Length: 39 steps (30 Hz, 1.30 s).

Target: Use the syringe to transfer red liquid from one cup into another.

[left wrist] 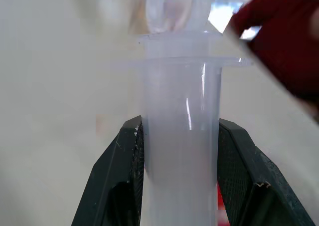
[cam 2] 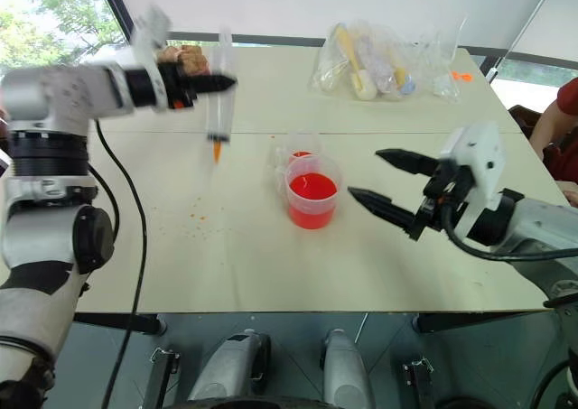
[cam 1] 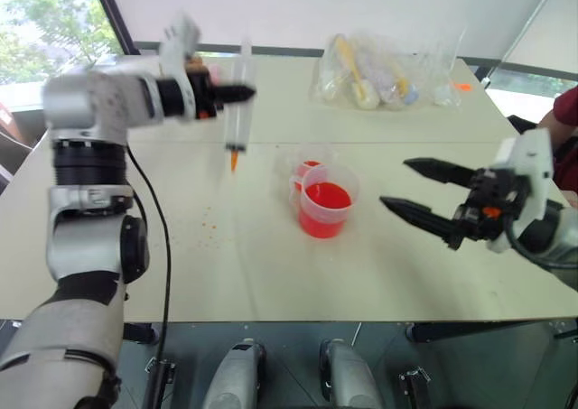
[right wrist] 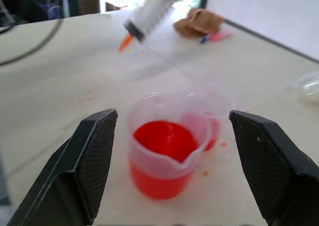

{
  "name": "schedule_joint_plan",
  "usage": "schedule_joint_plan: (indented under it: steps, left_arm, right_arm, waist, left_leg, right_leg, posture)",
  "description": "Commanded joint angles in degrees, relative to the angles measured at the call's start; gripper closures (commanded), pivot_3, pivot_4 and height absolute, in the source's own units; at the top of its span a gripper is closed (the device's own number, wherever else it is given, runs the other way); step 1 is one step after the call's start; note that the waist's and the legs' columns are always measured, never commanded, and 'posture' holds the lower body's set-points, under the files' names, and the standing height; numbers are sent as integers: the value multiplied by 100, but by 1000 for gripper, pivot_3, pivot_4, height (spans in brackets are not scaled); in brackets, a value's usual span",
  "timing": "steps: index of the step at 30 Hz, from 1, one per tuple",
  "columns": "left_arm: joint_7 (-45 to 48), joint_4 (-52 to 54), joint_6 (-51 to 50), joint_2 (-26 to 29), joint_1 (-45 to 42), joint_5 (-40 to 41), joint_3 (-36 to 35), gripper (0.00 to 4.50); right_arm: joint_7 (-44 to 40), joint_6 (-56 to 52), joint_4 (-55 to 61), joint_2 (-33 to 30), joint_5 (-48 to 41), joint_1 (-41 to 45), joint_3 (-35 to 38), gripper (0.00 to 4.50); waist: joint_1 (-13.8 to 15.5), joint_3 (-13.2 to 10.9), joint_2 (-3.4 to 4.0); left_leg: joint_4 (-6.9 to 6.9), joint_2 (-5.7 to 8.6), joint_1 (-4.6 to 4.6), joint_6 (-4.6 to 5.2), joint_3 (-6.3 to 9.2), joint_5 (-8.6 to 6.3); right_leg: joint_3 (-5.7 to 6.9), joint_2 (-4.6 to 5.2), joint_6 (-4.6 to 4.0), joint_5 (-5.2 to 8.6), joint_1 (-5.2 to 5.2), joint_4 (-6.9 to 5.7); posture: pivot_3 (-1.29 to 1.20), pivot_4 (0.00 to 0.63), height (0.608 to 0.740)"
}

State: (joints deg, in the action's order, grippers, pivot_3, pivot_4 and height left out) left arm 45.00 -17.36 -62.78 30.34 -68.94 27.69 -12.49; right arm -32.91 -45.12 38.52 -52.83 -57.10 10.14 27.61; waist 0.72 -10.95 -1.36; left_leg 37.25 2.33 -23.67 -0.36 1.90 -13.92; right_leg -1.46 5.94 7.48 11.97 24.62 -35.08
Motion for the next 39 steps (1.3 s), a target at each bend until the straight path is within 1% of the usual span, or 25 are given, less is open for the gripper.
schedule_joint_plan:
  steps: [1,5,8,11,16,20,23,27,34,39]
  left_arm:
    - [-25,834,316,-378,154,595,-328,3079]
    - [-124,1242,605,-1090,203,951,-201,3079]
    - [60,1228,1201,-1466,342,791,249,3079]
    - [136,1053,1607,-1682,427,676,536,3079]
    - [409,886,2422,-1860,866,210,1283,3079]
    - [326,646,2911,-2055,1065,43,1368,3079]
    - [454,497,3238,-2123,1163,-146,1553,3079]
    - [618,537,3274,-2219,1237,-72,1608,3079]
    - [751,768,3236,-2175,1396,-95,1715,3079]
    - [517,452,3327,-2163,1317,-181,1549,3079]
  right_arm:
    - [222,384,-302,-39,426,540,-1,742]
    - [160,727,-891,-101,1042,1365,-482,742]
    - [98,1017,-1288,-53,1431,2018,-818,742]
    - [9,1194,-1493,35,1658,2401,-1035,742]
    - [-63,1498,-1658,154,2075,2802,-1345,742]
    - [-113,1623,-1669,383,2168,2955,-1458,742]
    - [-83,1878,-1884,675,2542,3065,-1791,742]
    - [-184,2208,-2198,925,3012,3099,-2123,742]
    - [-350,2315,-2406,1049,3191,3186,-2132,742]
    - [-417,2031,-2168,1002,2848,3080,-1801,742]
  waist:
    - [26,0,-1]
    - [4,-3,-5]
    - [-24,-2,-4]
    - [-39,-2,-3]
    - [-47,-2,-3]
    - [-31,-2,-3]
    - [-36,-2,-3]
    - [-25,-2,-3]
    - [-28,-2,-2]
    - [-20,-2,-2]
  left_leg:
    - [4,1,3,0,2,0]
    - [19,2,3,2,1,1]
    - [17,3,4,3,-6,2]
    - [10,0,9,3,-19,2]
    - [9,-5,13,4,-21,2]
    - [11,-7,10,4,-17,2]
    - [10,-7,10,4,-17,2]
    - [11,-6,11,4,-18,2]
    - [9,-5,10,4,-15,2]
    - [9,-6,10,4,-13,2]
  right_leg:
    - [3,-1,0,0,-7,1]
    - [7,-6,-2,1,-18,3]
    - [6,-8,0,0,-17,2]
    - [5,-15,1,0,-16,-1]
    - [3,-28,0,0,-16,-3]
    - [3,-28,0,0,-16,-2]
    - [3,-28,0,0,-16,-2]
    - [3,-28,0,0,-17,-2]
    - [4,-28,0,0,-17,-3]
    - [4,-28,0,0,-17,-2]
  posture:
    - [0,150,737]
    - [0,150,737]
    - [0,150,737]
    - [0,150,737]
    - [0,150,737]
    - [0,150,737]
    - [0,150,737]
    - [0,150,737]
    - [0,150,737]
    - [0,150,737]
